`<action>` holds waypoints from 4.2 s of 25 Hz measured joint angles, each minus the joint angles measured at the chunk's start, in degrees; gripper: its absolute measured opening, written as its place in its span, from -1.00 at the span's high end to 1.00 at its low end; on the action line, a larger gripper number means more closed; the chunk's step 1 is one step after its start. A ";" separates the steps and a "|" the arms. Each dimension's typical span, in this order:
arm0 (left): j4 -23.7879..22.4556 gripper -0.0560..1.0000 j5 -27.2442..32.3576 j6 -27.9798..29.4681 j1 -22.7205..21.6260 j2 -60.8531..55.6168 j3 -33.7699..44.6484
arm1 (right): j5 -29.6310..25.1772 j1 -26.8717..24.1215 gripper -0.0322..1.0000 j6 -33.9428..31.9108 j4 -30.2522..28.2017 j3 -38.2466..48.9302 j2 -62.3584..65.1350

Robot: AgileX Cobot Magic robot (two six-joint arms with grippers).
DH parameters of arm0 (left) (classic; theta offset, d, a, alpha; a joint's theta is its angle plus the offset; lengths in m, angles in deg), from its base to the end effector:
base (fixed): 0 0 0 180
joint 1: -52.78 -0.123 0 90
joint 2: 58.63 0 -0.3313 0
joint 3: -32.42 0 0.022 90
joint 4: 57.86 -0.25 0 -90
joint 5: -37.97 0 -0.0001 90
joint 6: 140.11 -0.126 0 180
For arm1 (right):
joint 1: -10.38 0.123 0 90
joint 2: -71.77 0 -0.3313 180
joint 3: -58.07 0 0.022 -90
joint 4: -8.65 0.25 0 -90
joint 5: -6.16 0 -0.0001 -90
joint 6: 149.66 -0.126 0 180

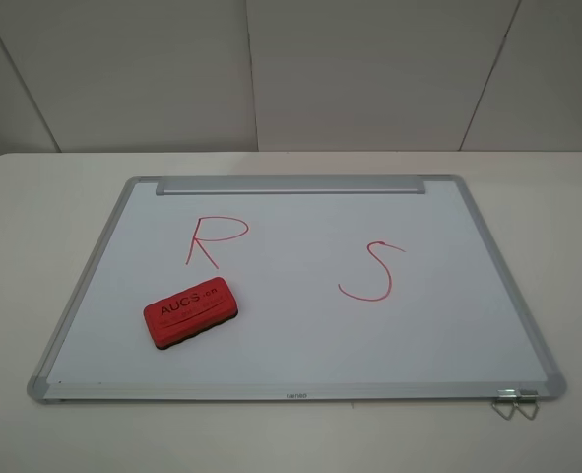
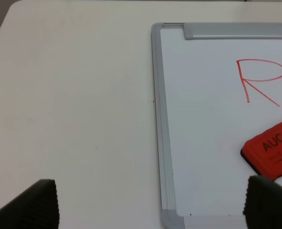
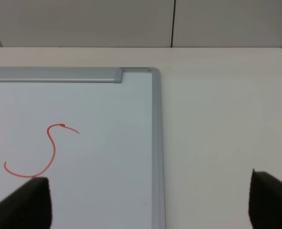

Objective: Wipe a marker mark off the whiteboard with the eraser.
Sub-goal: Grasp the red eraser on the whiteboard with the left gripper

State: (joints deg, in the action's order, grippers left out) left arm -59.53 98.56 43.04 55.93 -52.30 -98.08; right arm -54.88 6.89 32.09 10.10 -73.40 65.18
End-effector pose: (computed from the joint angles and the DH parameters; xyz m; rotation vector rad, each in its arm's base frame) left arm -0.0218 0.0044 0.2620 -0.0014 2.0317 -0.0344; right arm -0.0234 0.0042 0.2664 0.0292 2.0270 -0.0276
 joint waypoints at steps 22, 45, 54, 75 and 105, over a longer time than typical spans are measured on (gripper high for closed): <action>2.64 -0.57 -7.42 -19.97 6.77 29.55 -2.18 | 0.00 0.00 -0.43 0.00 0.00 0.00 0.00; 4.65 -0.57 -13.70 -28.10 30.67 104.13 -33.01 | 0.00 0.00 -0.43 0.00 0.00 0.00 0.00; 4.17 -0.57 -15.19 -28.17 31.87 104.44 -32.38 | 0.00 0.00 -0.43 0.00 0.00 0.00 0.00; 2.96 -0.57 -28.82 -24.97 31.87 106.56 -26.03 | 0.00 0.00 -0.43 0.00 0.00 0.00 0.00; 2.91 -0.48 -29.46 -24.96 31.87 109.09 -26.03 | 0.00 0.00 -0.43 0.00 0.00 0.00 0.00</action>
State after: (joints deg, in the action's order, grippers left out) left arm -56.62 69.10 18.07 87.80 56.79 -124.10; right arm -54.88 6.89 32.09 10.10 -73.40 65.18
